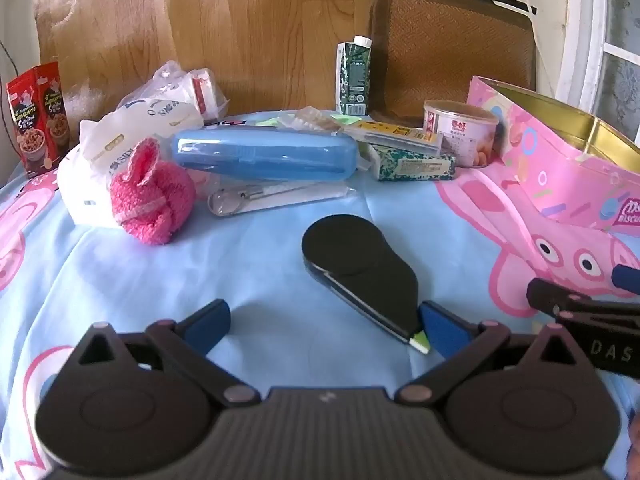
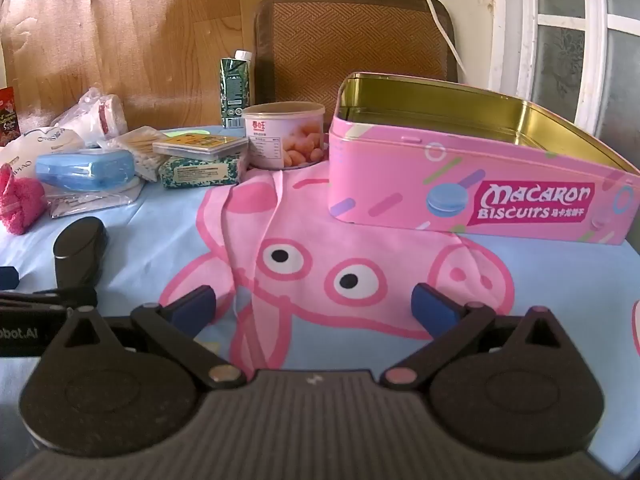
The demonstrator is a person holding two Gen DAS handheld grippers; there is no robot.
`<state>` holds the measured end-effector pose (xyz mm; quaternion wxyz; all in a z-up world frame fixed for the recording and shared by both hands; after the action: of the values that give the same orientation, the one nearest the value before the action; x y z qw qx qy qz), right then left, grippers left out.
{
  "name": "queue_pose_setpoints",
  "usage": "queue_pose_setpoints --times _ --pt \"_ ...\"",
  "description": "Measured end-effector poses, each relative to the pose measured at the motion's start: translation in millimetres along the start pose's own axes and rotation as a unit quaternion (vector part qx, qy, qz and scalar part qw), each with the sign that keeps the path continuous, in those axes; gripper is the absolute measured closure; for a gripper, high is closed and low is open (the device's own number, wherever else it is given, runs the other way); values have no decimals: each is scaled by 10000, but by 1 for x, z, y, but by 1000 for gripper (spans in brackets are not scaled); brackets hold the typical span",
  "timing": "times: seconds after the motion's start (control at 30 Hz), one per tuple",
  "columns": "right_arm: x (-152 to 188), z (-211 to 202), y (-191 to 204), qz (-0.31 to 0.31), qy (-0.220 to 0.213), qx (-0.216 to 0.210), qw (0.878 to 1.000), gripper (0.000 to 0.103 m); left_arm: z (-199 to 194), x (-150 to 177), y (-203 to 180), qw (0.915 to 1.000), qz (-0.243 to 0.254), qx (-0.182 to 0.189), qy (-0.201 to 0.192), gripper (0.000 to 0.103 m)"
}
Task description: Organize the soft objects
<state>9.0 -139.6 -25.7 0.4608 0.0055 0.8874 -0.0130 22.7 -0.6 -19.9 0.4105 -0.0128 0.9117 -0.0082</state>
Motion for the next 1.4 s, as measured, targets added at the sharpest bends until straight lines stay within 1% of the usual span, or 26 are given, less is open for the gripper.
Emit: queue_pose_setpoints --times 0.17,0.33,1.23,1.3,1.4 --pt "0 0 0 -6 -10 1 10000 0 1 4 -1 10000 21 14 -57 0" --pt "0 0 0 0 -6 -1 10000 0 2 5 1 10000 53 61 -28 0" --pt "0 0 1 3 -12 -1 10000 0 -4 2 2 10000 29 64 8 0" --pt "0 -1 1 3 -12 0 10000 0 -6 4 4 9999 46 117 14 0" --pt "0 -1 1 3 -11 2 10000 0 -14 9 13 9989 -9 461 -71 0"
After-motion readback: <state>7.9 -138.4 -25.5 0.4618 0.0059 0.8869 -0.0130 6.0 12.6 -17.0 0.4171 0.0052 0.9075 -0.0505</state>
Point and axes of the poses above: each gripper's, at about its wrist camera, not at the fingertips, and z roughly the way its jaws point, y to its left, x to its underside, the point moved 3 cm from there along z, roughly the way its jaws point, and after that the axes turned 3 degrees about -z, right-handed, at the moved point
